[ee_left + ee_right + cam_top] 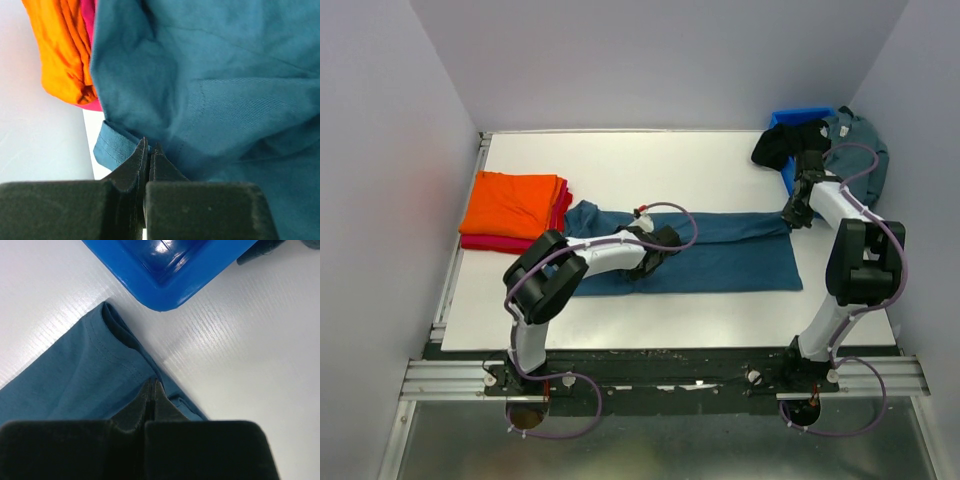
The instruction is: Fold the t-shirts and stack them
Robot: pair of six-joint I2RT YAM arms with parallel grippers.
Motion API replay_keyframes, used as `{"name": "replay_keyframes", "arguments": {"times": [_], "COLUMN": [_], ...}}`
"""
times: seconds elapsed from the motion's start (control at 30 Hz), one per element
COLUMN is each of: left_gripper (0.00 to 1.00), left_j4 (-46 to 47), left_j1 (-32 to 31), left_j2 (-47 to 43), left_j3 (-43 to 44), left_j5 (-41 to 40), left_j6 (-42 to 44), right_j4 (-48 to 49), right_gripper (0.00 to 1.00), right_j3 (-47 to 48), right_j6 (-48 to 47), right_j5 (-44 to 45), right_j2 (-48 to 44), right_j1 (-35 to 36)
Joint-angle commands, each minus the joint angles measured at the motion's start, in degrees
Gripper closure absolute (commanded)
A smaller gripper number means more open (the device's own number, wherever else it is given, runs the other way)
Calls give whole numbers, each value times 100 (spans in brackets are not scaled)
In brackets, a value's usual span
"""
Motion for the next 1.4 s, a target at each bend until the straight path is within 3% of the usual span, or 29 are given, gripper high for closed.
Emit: {"name": "replay_keyframes", "arguments": {"times": [0.0,0.1,0.2,0.27,0.4,0.57,0.77,0.87,1.0,1.1,1.23,1.37], "left_gripper": [100,100,100,88,67,44,37,37,44,45,45,42], "left_j4": [-382,-365,-172,-180,-224,-102,574,1285,1998,2323,2666,2922], "left_j1": [-126,-178,-328,-372,-398,-399,215,839,1560,1859,2229,2388], "left_j2": [281,281,132,18,-377,-1203,-2416,-2821,-2814,-2585,-2155,-1908], "left_j3": [54,53,-43,-35,53,159,-42,-420,-667,-641,-474,-351], "left_j5": [249,634,1223,1348,1803,2218,2648,3007,3501,3448,3790,3976], "left_j6": [-364,-339,-137,-145,-31,83,224,215,180,180,171,207], "right_j4": [92,153,302,513,681,1032,1463,1454,1419,1402,937,629], "right_gripper": [99,95,74,58,48,47,46,48,76,99,99,99], "right_j3": [5,-30,-223,-407,-540,-777,-1067,-954,-707,-654,-400,-294], "right_j6": [103,86,121,112,16,-204,-415,-415,-275,-108,50,340], "right_j5": [229,142,150,141,-60,-868,-1914,-2151,-2416,-2067,-837,-852], "right_j2": [190,103,-195,-511,-960,-1470,-1875,-1736,-1331,-1155,-892,-488], "right_j1": [-47,-56,-47,-48,-56,31,461,926,1393,1456,1412,921]}}
